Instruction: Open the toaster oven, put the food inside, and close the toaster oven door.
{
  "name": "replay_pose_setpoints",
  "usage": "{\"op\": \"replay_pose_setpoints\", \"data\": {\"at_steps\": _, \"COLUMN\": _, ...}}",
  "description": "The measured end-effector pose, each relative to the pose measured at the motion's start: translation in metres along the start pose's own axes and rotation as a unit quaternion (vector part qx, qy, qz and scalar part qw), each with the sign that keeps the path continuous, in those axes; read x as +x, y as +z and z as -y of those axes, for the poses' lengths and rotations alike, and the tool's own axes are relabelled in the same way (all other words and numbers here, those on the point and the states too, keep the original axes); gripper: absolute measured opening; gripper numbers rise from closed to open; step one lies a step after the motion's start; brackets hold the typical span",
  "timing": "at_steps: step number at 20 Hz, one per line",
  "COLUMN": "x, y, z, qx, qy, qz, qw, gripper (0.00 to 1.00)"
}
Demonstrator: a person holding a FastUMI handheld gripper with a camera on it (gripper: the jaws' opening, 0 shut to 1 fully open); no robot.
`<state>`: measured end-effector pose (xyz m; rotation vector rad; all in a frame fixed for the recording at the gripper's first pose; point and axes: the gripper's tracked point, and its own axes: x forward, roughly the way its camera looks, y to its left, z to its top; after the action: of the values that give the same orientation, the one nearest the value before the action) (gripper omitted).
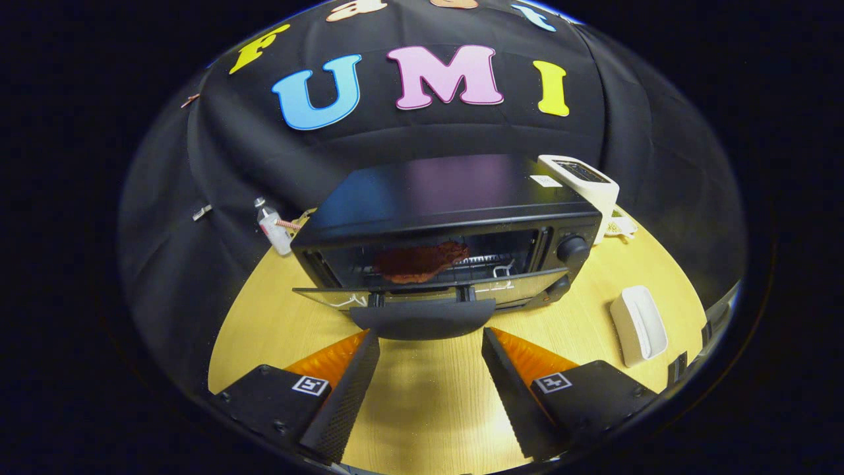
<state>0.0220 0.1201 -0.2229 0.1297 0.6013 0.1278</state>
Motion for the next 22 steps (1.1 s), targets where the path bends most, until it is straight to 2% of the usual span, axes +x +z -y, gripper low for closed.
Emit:
{"op": "replay_pose_setpoints", "data": {"at_steps": 11, "x": -0.01, "y": 0.022, "z": 0.013, "qx": -0.004, "qy": -0.002, "qz": 0.029, "qw": 1.0, "gripper": 0.99}}
{"op": "replay_pose_setpoints", "data": {"at_steps": 16, "x": -0.04, "y": 0.047, "z": 0.025, "qx": -0.003, "qy": -0.003, "qz": 0.066, "qw": 0.998, "gripper": 0.99}}
{"op": "replay_pose_setpoints", "data": {"at_steps": 22, "x": -0.094, "y": 0.101, "z": 0.048, "qx": 0.0, "qy": -0.006, "qz": 0.13, "qw": 0.991, "gripper": 0.99}}
